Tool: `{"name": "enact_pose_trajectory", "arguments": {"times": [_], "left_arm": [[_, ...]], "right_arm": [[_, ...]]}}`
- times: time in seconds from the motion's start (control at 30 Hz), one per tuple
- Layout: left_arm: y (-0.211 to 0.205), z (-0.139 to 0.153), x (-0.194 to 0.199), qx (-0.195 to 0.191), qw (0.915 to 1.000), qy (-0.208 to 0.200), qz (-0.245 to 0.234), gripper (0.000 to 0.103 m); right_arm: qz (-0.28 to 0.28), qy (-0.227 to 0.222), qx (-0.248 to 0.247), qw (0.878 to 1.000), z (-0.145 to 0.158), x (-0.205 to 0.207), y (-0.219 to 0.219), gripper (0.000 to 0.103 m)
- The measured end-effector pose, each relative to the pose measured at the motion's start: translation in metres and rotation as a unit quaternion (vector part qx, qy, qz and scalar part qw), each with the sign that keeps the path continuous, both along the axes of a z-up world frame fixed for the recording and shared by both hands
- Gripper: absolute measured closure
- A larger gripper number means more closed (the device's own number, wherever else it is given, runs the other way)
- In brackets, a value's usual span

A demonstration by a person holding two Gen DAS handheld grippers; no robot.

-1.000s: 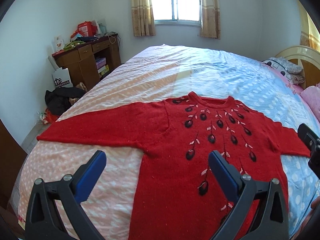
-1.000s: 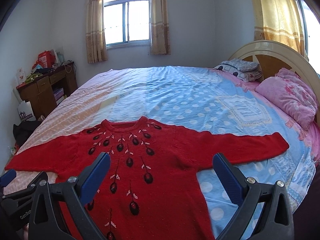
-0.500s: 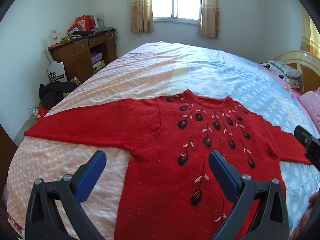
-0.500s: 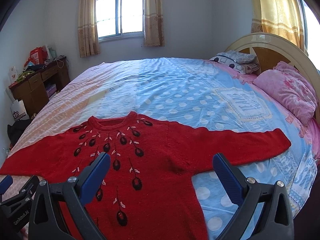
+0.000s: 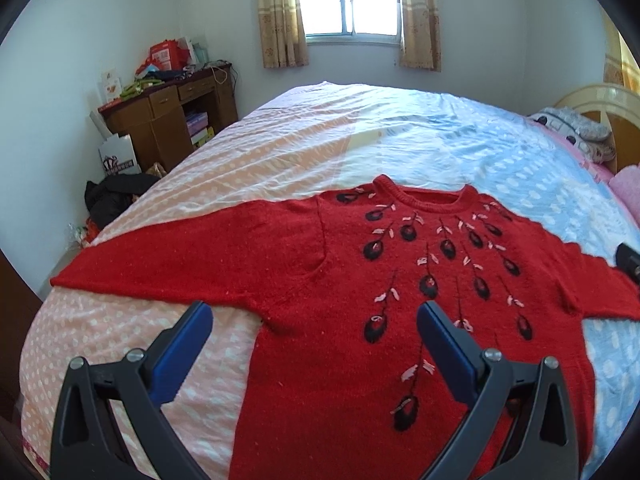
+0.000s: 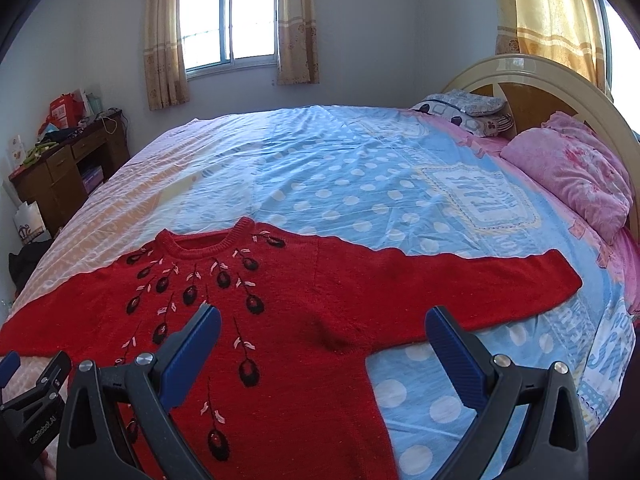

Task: Fold small clothes
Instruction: 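Move both tools toward the spread red sweater on the bed, then grasp the red sweater's sleeve cuff with the right tool and lift it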

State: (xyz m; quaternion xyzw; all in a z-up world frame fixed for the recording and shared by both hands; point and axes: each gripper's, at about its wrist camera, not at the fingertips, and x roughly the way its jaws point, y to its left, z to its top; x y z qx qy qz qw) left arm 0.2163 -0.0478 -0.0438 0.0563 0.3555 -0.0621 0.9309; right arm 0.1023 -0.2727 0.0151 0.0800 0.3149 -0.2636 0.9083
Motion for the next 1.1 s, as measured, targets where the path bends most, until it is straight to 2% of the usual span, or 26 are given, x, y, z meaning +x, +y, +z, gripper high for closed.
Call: {"name": "enact_pose_trajectory", "arguments": {"times": [0.17, 0.27, 0.3, 0.4, 0.5, 0.57, 0.63, 0.7, 0.8, 0.87, 0.97, 1.03, 1.1], "left_arm": [[-0.001, -0.011, 0.009, 0.003, 0.9998, -0.020, 0.004, 0.000], [0.001, -0.025, 0.019, -0.024, 0.9997, -0.006, 0.003, 0.000], [0.000, -0.028, 0.022, -0.022, 0.9997, -0.001, 0.008, 0.000], [-0.008, -0.038, 0.026, 0.013, 0.9998, -0.002, 0.013, 0.000], [-0.019, -0.048, 0.028, 0.050, 0.9987, -0.009, 0.009, 0.000], [-0.024, -0.057, 0.031, 0.060, 0.9982, -0.003, 0.009, 0.000], [-0.024, -0.064, 0.034, 0.059, 0.9981, 0.011, 0.011, 0.000], [-0.023, -0.072, 0.036, 0.058, 0.9979, 0.025, 0.012, 0.000], [-0.019, -0.072, 0.036, 0.038, 0.9988, 0.029, 0.008, 0.000], [-0.014, -0.073, 0.037, 0.018, 0.9992, 0.034, 0.005, 0.000], [-0.008, -0.075, 0.038, -0.012, 0.9991, 0.039, 0.004, 0.000], [-0.011, -0.075, 0.037, -0.010, 0.9992, 0.038, 0.004, 0.000], [-0.015, -0.076, 0.035, -0.002, 0.9994, 0.034, 0.005, 0.000]], "right_arm": [[-0.013, -0.005, -0.005, 1.000, -0.001, -0.004, -0.017, 0.001], [-0.026, -0.010, -0.001, 1.000, -0.008, -0.011, -0.039, 0.001], [-0.034, -0.005, 0.001, 0.999, -0.011, -0.013, -0.049, 0.001], [-0.069, 0.000, -0.009, 0.998, -0.022, -0.026, -0.089, 0.002], [-0.116, 0.009, -0.025, 0.993, -0.030, -0.044, -0.137, 0.011], [-0.145, 0.015, -0.020, 0.989, -0.037, -0.055, -0.175, 0.017], [-0.188, 0.021, -0.014, 0.982, -0.043, -0.068, -0.211, 0.021], [-0.251, 0.020, -0.007, 0.968, -0.048, -0.087, -0.251, 0.023], [-0.340, 0.007, -0.001, 0.941, -0.056, -0.115, -0.299, 0.023], [-0.367, 0.012, 0.020, 0.930, -0.063, -0.125, -0.326, 0.023], [-0.380, 0.020, 0.078, 0.922, -0.079, -0.131, -0.357, 0.025], [-0.378, 0.029, 0.111, 0.919, -0.092, -0.127, -0.371, 0.036], [-0.374, 0.031, 0.085, 0.923, -0.091, -0.120, -0.366, 0.042]]}}
